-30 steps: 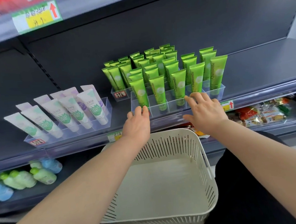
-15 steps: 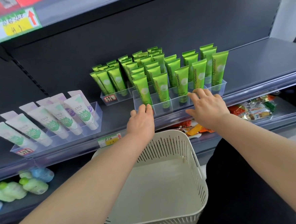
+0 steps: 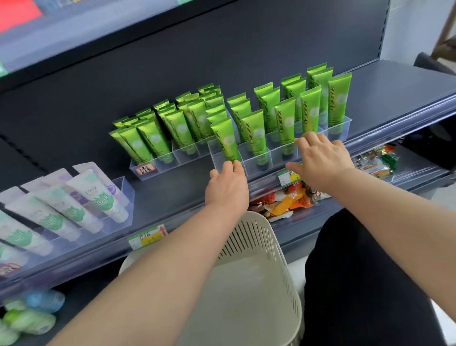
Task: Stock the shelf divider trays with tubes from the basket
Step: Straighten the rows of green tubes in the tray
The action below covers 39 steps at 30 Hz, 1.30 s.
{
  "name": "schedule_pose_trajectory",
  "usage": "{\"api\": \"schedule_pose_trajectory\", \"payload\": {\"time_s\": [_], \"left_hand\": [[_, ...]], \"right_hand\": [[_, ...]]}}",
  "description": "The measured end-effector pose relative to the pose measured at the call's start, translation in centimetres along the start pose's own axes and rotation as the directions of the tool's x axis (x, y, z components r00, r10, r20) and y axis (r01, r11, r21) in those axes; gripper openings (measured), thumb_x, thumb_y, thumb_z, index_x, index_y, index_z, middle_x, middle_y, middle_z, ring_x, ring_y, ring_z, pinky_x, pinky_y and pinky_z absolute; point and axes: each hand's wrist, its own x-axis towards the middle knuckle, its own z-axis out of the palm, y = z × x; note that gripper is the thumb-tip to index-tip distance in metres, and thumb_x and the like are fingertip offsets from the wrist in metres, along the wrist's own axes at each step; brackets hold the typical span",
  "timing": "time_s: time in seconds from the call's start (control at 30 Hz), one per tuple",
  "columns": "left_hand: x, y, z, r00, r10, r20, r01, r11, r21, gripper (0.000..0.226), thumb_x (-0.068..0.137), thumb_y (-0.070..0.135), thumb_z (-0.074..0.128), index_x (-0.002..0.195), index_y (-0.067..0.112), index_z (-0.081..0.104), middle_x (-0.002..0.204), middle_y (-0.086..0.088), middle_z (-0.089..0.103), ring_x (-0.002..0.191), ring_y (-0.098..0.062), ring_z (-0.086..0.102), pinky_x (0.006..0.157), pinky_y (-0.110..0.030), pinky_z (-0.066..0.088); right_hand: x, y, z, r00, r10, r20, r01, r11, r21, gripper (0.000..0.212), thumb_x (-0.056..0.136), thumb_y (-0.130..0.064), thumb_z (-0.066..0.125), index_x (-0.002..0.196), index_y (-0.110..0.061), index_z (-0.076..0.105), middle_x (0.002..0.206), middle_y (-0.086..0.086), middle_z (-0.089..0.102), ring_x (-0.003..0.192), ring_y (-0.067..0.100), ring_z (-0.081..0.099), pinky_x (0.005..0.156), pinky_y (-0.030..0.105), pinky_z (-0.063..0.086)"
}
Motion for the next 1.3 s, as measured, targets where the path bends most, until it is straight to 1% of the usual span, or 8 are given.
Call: {"api": "schedule_pose_trajectory", "payload": {"time_s": [0.3, 0.5, 0.63, 0.77, 0.87, 0.97, 1.03, 1.3], "left_hand": [[1.6, 2.8, -0.3, 1.0, 0.02, 0.003, -0.02, 0.999, 0.036, 0.064, 0.087, 0.007, 0.063, 0.142, 0.009, 0.031, 0.136, -0.007, 0.04, 0.112, -0.033, 0.044, 0.081, -0.036, 0.044], [2.3, 4.6, -0.7, 0.998, 0.061, -0.017, -0.061, 0.998, 0.032, 0.055, 0.088, 0.005, 0.058, 0.139, 0.01, 0.036, 0.133, -0.006, 0.043, 0.112, -0.033, 0.044, 0.078, -0.034, 0.041], [2.6, 5.6, -0.8, 0.997, 0.08, -0.014, -0.08, 0.996, 0.041, 0.055, 0.088, 0.007, 0.06, 0.138, 0.009, 0.037, 0.133, -0.007, 0.044, 0.113, -0.033, 0.044, 0.08, -0.033, 0.041], [2.7, 5.2, -1.0, 0.996, 0.085, 0.002, -0.085, 0.996, -0.001, 0.055, 0.088, 0.005, 0.059, 0.138, 0.012, 0.037, 0.133, -0.006, 0.043, 0.114, -0.033, 0.043, 0.076, -0.034, 0.038], [2.5, 4.2, -1.1, 0.995, 0.102, 0.01, -0.101, 0.993, -0.062, 0.058, 0.09, 0.0, 0.053, 0.143, 0.014, 0.033, 0.138, -0.005, 0.04, 0.118, -0.032, 0.042, 0.084, -0.038, 0.043], [2.0, 2.6, -1.3, 0.995, 0.098, -0.034, -0.1, 0.991, -0.086, 0.06, 0.087, -0.001, 0.054, 0.141, 0.015, 0.033, 0.138, -0.005, 0.039, 0.119, -0.03, 0.042, 0.086, -0.039, 0.045], [1.6, 1.1, -1.4, 0.995, 0.078, -0.057, -0.083, 0.993, -0.088, 0.061, 0.085, -0.001, 0.057, 0.139, 0.014, 0.033, 0.136, -0.005, 0.04, 0.118, -0.029, 0.042, 0.085, -0.039, 0.045], [-0.1, -7.2, -1.6, 0.995, -0.097, -0.039, 0.093, 0.991, -0.095, 0.068, 0.085, 0.003, 0.058, 0.145, 0.013, 0.028, 0.143, -0.005, 0.036, 0.128, -0.028, 0.037, 0.095, -0.04, 0.043]], "right_hand": [[0.6, 2.2, 0.2, 0.998, 0.059, 0.014, -0.059, 0.998, 0.012, 0.059, 0.093, -0.056, 0.038, 0.132, -0.012, 0.04, 0.132, 0.006, 0.044, 0.127, 0.024, 0.038, 0.103, 0.045, 0.035], [1.1, 3.7, 0.4, 0.991, 0.128, 0.038, -0.126, 0.991, -0.048, 0.065, 0.096, -0.055, 0.03, 0.143, -0.01, 0.028, 0.153, 0.008, 0.026, 0.146, 0.022, 0.01, 0.117, 0.047, 0.013], [1.1, 4.4, 0.3, 0.985, 0.163, 0.055, -0.162, 0.986, -0.03, 0.066, 0.096, -0.055, 0.03, 0.144, -0.011, 0.025, 0.154, 0.007, 0.022, 0.146, 0.022, 0.007, 0.116, 0.049, 0.013], [0.8, 4.0, 0.1, 0.981, 0.176, 0.083, -0.175, 0.984, -0.013, 0.071, 0.096, -0.057, 0.027, 0.149, -0.011, 0.014, 0.158, 0.006, 0.012, 0.147, 0.022, 0.001, 0.116, 0.051, 0.012], [0.4, 2.4, -0.2, 0.988, 0.153, 0.035, -0.153, 0.988, 0.013, 0.07, 0.095, -0.056, 0.03, 0.148, -0.012, 0.017, 0.156, 0.005, 0.017, 0.146, 0.022, 0.006, 0.114, 0.05, 0.016], [0.1, -0.3, -1.2, 0.994, 0.085, -0.064, -0.083, 0.996, 0.025, 0.061, 0.094, -0.053, 0.035, 0.14, -0.013, 0.032, 0.144, 0.006, 0.036, 0.139, 0.024, 0.025, 0.108, 0.048, 0.028], [0.0, -2.4, -1.8, 0.995, 0.034, -0.096, -0.033, 0.999, 0.011, 0.059, 0.094, -0.054, 0.036, 0.137, -0.014, 0.036, 0.138, 0.005, 0.042, 0.133, 0.024, 0.033, 0.103, 0.046, 0.033], [1.0, -10.5, -1.8, 0.989, -0.144, -0.046, 0.144, 0.99, 0.002, 0.057, 0.094, -0.053, 0.036, 0.138, -0.015, 0.035, 0.141, 0.003, 0.039, 0.135, 0.022, 0.03, 0.102, 0.045, 0.033]]}}
